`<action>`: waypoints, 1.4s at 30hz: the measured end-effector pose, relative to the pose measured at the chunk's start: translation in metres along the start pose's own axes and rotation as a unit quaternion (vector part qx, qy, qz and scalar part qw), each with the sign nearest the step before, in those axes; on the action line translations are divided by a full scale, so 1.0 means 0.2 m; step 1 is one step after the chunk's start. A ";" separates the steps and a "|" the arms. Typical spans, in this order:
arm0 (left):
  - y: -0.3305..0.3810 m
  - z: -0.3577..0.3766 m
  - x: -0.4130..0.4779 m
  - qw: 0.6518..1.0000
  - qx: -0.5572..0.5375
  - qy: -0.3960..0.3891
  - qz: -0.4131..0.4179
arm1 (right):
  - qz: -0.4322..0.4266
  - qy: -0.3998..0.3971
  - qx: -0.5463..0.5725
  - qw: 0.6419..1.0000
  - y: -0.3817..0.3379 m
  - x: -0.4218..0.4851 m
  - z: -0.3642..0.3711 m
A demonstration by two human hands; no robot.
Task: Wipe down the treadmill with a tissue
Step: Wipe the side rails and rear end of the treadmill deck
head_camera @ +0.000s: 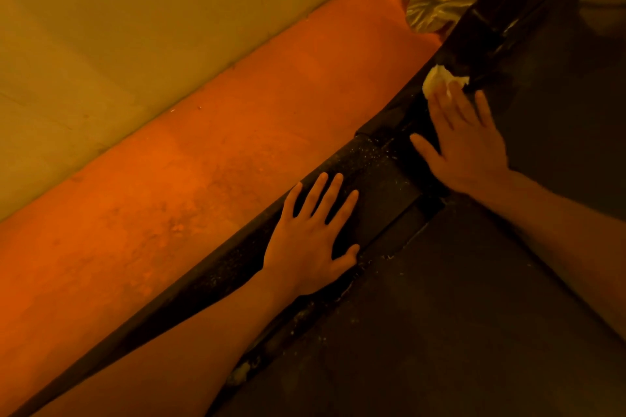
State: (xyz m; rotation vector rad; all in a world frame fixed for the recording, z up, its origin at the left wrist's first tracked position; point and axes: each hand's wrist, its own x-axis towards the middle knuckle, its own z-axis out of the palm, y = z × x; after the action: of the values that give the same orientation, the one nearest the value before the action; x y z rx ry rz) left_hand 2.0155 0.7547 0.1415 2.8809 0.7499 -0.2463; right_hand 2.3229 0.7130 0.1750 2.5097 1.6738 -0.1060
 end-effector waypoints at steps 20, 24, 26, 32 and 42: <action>0.01 0.01 0.00 1.000 0.013 0.009 -0.002 | -0.155 -0.036 0.048 0.986 -0.24 0.02 0.00; 0.00 0.00 0.00 1.000 0.008 0.002 -0.003 | -0.054 -0.027 0.043 0.997 -0.09 0.11 -0.01; 0.00 0.00 0.00 1.000 0.010 0.005 -0.005 | -0.073 -0.030 0.082 0.993 -0.22 -0.02 0.03; 0.01 0.00 0.00 1.000 0.011 0.012 -0.005 | -0.200 -0.024 0.051 0.978 -0.25 -0.33 0.12; 0.00 0.01 0.00 1.000 0.009 0.015 -0.005 | -0.119 0.003 0.037 0.992 -0.35 -0.40 0.17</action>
State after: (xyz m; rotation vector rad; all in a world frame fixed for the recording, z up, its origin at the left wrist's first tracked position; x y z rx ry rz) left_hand 2.0158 0.7536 0.1404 2.9048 0.7701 -0.2134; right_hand 2.2273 0.6619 0.1462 2.3502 2.0009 -0.1868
